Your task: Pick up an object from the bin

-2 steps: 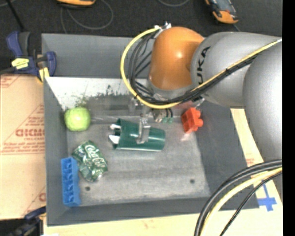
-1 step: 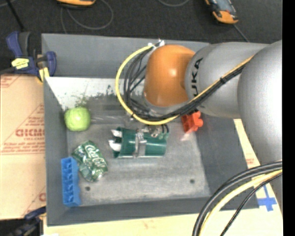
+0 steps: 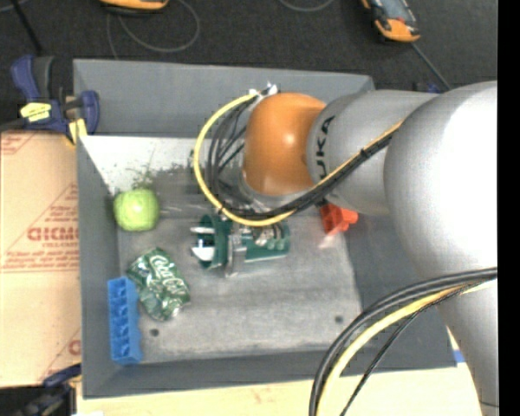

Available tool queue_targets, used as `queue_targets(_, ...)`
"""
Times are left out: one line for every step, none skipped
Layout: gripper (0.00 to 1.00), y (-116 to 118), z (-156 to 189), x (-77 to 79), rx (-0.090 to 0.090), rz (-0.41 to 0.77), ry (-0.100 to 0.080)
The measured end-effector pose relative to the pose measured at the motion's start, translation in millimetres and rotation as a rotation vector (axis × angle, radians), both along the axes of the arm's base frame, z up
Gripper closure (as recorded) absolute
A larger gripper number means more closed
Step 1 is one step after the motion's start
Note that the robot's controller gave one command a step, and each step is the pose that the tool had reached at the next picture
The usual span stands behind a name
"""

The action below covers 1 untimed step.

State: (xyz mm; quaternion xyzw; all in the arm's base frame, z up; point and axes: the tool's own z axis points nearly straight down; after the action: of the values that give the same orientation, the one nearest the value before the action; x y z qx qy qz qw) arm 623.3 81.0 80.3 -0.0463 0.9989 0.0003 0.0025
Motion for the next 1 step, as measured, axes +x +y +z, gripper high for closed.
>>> queue_targets(1.00,0.0,0.0,0.0,0.000,0.000,0.000)
